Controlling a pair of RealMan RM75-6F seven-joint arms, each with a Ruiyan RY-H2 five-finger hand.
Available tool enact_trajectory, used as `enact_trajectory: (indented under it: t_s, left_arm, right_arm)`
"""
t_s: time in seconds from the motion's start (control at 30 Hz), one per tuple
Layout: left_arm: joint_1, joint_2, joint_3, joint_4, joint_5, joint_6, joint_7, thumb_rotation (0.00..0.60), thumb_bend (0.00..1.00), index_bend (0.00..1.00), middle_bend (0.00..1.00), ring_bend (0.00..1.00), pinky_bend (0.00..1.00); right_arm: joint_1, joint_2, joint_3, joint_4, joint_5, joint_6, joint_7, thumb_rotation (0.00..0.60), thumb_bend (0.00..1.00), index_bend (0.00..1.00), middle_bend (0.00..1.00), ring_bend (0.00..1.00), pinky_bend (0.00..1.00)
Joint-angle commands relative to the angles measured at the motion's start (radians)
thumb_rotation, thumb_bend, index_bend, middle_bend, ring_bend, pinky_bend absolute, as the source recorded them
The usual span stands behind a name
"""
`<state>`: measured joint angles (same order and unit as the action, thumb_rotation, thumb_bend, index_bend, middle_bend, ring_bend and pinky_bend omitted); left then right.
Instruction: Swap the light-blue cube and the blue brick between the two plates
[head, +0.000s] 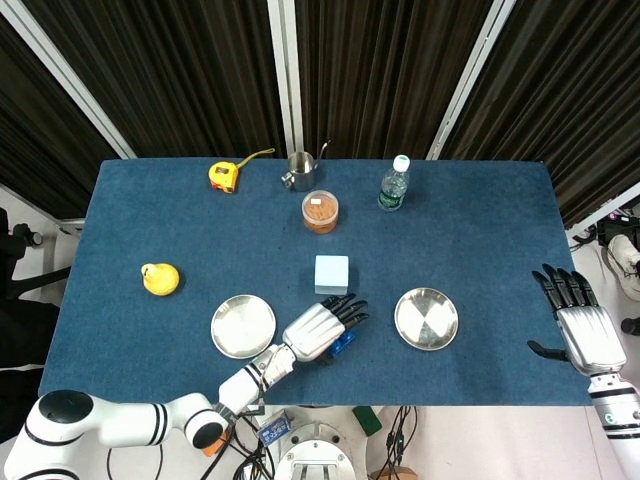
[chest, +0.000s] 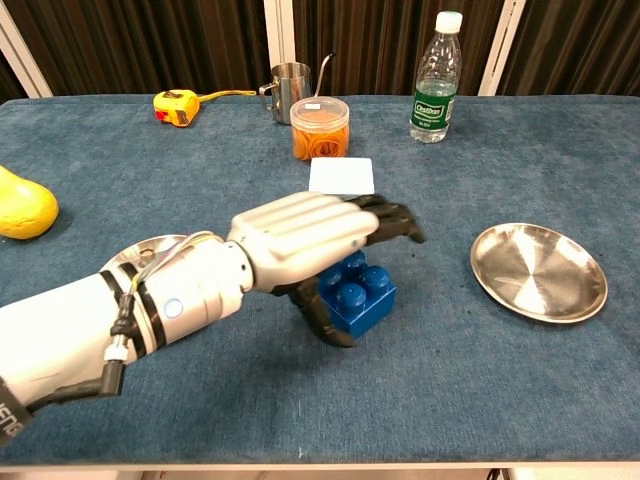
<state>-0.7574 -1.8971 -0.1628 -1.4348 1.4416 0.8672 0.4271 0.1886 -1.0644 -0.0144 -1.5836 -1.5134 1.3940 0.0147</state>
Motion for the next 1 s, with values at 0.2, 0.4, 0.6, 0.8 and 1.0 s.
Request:
enact_trajectory:
  t_s: [0.2,0.4,0.6,0.8,1.0]
  left_arm:
    - [-0.053,0.044,-0.101,-0.073,-0.011,0.055,0.033,0.600,0.00,0.13,0.04,0.00,0.19]
    - [-0.119,-0.005,-0.200,0.092,-0.167,0.008,0.050,0.600,0.01,0.13,0.04,0.00,0.19]
    - [-0.182,-0.048,-0.224,0.230,-0.227,-0.010,0.054,0.600,0.02,0.13,0.03,0.00,0.15]
    - [-0.204,-0.043,-0.209,0.268,-0.329,-0.065,0.099,0.600,0.04,0.13,0.07,0.03,0.16]
    - [-0.223,-0.028,-0.203,0.234,-0.447,-0.084,0.155,0.600,0.16,0.40,0.36,0.37,0.40]
  right_arm:
    - [-0.008,0.007,0.005,-0.004,-0.002,-0.004,0.010,0.600,0.21,0.00,0.00,0.00,0.01]
    - [-0.014,0.010,0.011,-0.006,-0.006,-0.002,0.017,0.600,0.21,0.00,0.00,0.00,0.01]
    - [-0.012,0.019,0.011,-0.007,-0.006,-0.022,0.032,0.600,0.21,0.00,0.00,0.00,0.01]
    - [-0.017,0.026,0.019,0.000,-0.008,-0.013,0.057,0.600,0.21,0.00,0.00,0.00,0.01]
    - [-0.022,0.029,0.025,0.003,-0.005,-0.009,0.069,0.600,0.21,0.00,0.00,0.00,0.01]
